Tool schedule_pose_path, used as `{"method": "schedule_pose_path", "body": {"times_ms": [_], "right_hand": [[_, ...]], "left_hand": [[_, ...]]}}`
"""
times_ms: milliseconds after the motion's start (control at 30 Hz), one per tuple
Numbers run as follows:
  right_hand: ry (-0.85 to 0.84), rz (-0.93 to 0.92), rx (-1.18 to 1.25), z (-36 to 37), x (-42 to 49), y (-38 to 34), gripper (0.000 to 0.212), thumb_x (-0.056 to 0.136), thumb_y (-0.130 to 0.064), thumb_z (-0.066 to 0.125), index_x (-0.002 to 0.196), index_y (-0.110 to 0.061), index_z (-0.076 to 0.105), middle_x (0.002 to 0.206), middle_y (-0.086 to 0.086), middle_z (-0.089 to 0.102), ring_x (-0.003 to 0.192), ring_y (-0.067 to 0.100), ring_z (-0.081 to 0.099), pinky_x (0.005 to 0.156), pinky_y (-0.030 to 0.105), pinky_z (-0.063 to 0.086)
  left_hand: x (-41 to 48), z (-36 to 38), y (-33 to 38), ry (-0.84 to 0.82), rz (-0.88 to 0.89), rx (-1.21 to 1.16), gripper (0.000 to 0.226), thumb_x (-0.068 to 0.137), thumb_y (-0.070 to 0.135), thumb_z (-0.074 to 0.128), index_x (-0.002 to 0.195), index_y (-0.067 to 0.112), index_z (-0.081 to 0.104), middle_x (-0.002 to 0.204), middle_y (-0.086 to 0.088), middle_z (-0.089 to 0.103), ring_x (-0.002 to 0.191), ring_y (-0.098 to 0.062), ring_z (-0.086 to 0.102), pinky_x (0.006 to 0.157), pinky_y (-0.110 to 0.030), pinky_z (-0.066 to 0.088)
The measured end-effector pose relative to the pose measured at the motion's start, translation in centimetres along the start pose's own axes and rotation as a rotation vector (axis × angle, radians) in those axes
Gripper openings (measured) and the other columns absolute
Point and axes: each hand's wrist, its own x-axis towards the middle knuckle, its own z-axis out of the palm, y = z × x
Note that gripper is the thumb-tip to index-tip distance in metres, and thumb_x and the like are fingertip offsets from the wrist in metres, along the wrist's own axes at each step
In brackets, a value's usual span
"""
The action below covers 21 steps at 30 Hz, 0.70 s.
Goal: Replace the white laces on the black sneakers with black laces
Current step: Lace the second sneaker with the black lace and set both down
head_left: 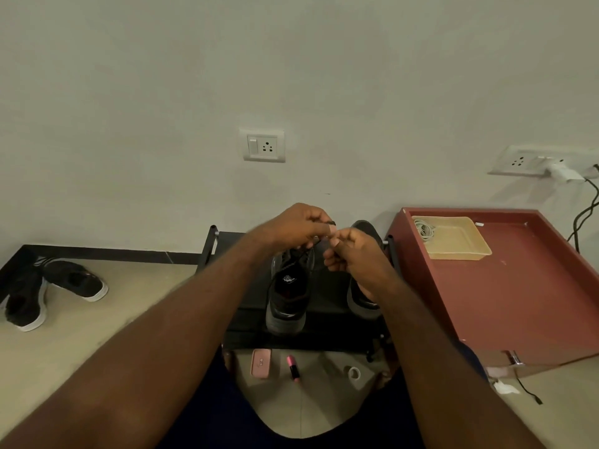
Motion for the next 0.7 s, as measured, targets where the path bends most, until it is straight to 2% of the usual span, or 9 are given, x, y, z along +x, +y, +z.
{"method": "schedule_pose_path", "body": {"times_ms": [67, 167, 200, 300, 333, 433, 533, 600, 700], "right_hand": [[-0.062, 0.006, 0.014, 0.2, 0.2, -0.2, 0.021, 0.103, -0.015, 0.054, 0.123, -0.014, 0.056, 0.083, 0.010, 0.071, 0.078, 0.024, 0.066, 0.071, 0.032, 0.057], [-0.146, -0.029, 0.010, 1.1, 0.0, -0.4, 0.016, 0.105, -0.013, 0.050, 0.108, -0.009, 0.064, 0.081, 0.009, 0.068, 0.075, 0.020, 0.065, 0.071, 0.031, 0.056], [-0.115, -0.039, 0.053, 1.3, 0.0, -0.4, 0.017, 0.105, -0.013, 0.049, 0.105, -0.005, 0.064, 0.081, 0.010, 0.067, 0.074, 0.019, 0.064, 0.071, 0.030, 0.056], [0.068, -0.060, 0.272, 0.8, 0.1, -1.2, 0.015, 0.104, -0.010, 0.049, 0.103, -0.001, 0.061, 0.083, 0.010, 0.066, 0.074, 0.019, 0.064, 0.068, 0.029, 0.057], [0.105, -0.074, 0.371, 0.4, 0.2, -1.6, 0.014, 0.104, -0.009, 0.048, 0.100, -0.002, 0.060, 0.081, 0.009, 0.065, 0.073, 0.019, 0.063, 0.068, 0.028, 0.057], [0.202, -0.157, 0.514, -1.5, 0.5, -3.0, 0.015, 0.104, -0.008, 0.048, 0.094, -0.008, 0.058, 0.075, 0.005, 0.065, 0.071, 0.017, 0.064, 0.069, 0.027, 0.056], [0.451, -0.219, 0.560, -4.1, 0.9, -4.3, 0.013, 0.104, -0.012, 0.051, 0.094, -0.010, 0.059, 0.077, 0.005, 0.065, 0.070, 0.016, 0.066, 0.072, 0.027, 0.058], [0.590, -0.218, 0.540, -5.8, 1.3, -4.2, 0.012, 0.104, -0.013, 0.053, 0.093, -0.011, 0.059, 0.077, 0.006, 0.065, 0.068, 0.015, 0.066, 0.070, 0.026, 0.058], [0.536, -0.098, 0.267, -6.4, 1.6, -2.4, 0.014, 0.103, -0.013, 0.054, 0.090, -0.012, 0.060, 0.079, 0.007, 0.066, 0.071, 0.017, 0.065, 0.067, 0.026, 0.056]], "left_hand": [[-0.5, 0.4, -0.2, -0.039, 0.022, 0.017, 0.017, 0.091, 0.019, 0.068, 0.090, 0.002, 0.070, 0.066, -0.008, 0.060, 0.051, -0.009, 0.047, 0.048, -0.020, 0.037], [-0.6, 0.8, 0.3, -0.001, 0.078, 0.010, 0.016, 0.091, 0.019, 0.069, 0.096, 0.003, 0.071, 0.075, -0.017, 0.063, 0.057, -0.012, 0.054, 0.054, -0.018, 0.042], [-0.5, 0.9, 0.3, 0.046, 0.088, -0.005, 0.018, 0.089, 0.021, 0.071, 0.102, 0.009, 0.070, 0.084, -0.014, 0.065, 0.059, -0.011, 0.056, 0.057, -0.018, 0.044], [-0.7, 1.0, -1.5, 0.145, 0.051, -0.062, 0.054, 0.079, 0.029, 0.080, 0.126, 0.028, 0.054, 0.112, 0.004, 0.058, 0.075, -0.003, 0.059, 0.070, -0.022, 0.050], [-0.9, 1.4, -2.6, 0.108, 0.016, -0.013, 0.055, 0.078, 0.027, 0.081, 0.126, 0.028, 0.054, 0.112, 0.005, 0.058, 0.080, -0.006, 0.060, 0.075, -0.026, 0.051], [-2.1, 2.5, -6.8, 0.046, -0.090, 0.317, 0.008, 0.087, 0.019, 0.071, 0.094, 0.015, 0.068, 0.088, -0.004, 0.067, 0.082, -0.017, 0.064, 0.080, -0.036, 0.055], [-3.3, 1.8, -11.4, 0.236, -0.224, 0.325, 0.021, 0.093, 0.016, 0.061, 0.086, -0.003, 0.065, 0.083, -0.016, 0.067, 0.073, -0.019, 0.060, 0.075, -0.034, 0.052], [-4.3, 0.6, -13.3, 0.289, -0.312, 0.300, 0.024, 0.096, 0.016, 0.057, 0.087, -0.004, 0.065, 0.079, -0.012, 0.069, 0.069, -0.016, 0.060, 0.070, -0.030, 0.050], [-4.5, -0.8, -13.5, 0.306, -0.364, 0.268, 0.025, 0.100, 0.013, 0.052, 0.084, 0.002, 0.067, 0.078, -0.011, 0.071, 0.073, -0.022, 0.067, 0.069, -0.030, 0.053]]}}
